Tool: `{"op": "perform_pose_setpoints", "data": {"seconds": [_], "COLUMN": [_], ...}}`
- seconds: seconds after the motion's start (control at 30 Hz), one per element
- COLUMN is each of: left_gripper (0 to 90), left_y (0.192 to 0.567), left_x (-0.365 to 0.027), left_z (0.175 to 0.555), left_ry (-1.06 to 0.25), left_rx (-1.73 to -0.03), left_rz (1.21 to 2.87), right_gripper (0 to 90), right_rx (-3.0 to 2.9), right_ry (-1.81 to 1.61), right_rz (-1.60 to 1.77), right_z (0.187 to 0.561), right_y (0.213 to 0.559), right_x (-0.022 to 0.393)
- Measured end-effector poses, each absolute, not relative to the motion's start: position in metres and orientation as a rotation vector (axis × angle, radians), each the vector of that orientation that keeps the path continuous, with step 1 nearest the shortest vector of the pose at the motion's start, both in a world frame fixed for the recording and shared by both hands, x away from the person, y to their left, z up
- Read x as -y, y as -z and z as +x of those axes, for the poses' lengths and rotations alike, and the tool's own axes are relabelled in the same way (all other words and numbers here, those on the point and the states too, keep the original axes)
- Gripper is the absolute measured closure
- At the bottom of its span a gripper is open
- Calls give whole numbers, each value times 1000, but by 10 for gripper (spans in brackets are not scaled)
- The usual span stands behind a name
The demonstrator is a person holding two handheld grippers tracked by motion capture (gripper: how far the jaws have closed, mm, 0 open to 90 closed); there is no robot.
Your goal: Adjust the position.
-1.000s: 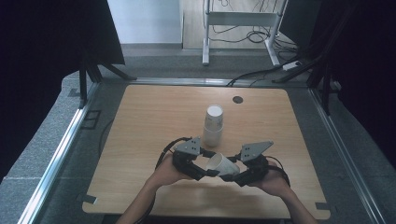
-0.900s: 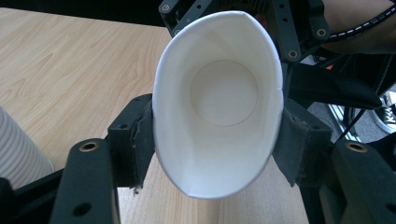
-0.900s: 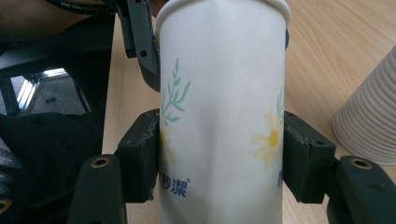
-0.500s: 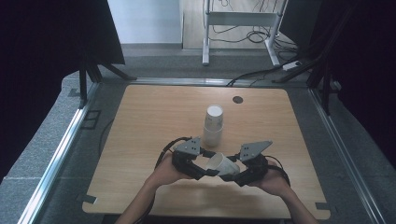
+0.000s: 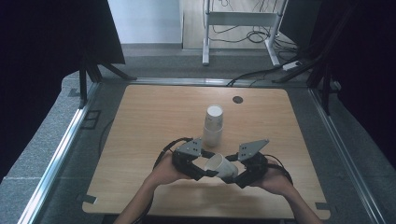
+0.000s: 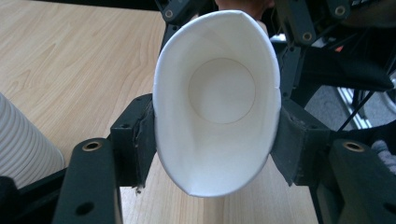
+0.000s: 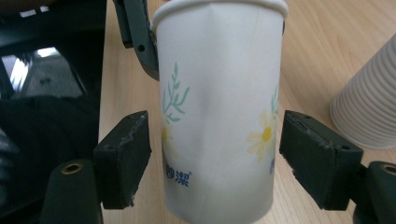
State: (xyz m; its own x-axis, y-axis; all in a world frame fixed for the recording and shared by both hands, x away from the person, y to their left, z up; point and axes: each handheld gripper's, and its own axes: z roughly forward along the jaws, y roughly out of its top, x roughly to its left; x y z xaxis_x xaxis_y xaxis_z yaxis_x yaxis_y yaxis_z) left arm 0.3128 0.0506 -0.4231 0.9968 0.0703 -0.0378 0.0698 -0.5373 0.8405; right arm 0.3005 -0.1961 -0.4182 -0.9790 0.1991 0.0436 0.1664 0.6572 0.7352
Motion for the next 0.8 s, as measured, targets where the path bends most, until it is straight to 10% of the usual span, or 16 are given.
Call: {"op": "perform_pose_setpoints", "data": {"seconds": [0.8], "left_gripper": [369], "left_y": [424], "left_x": [-38], "left_z": [309], "left_ry": [-27], "left_rx": [-63], "left_rz": [2225], "right_gripper": [338], "right_rx": [-3029], "right_ry": [-722], "right_rz": [129], "right_z": [307], "right_y": [406], "right_x": [159]}}
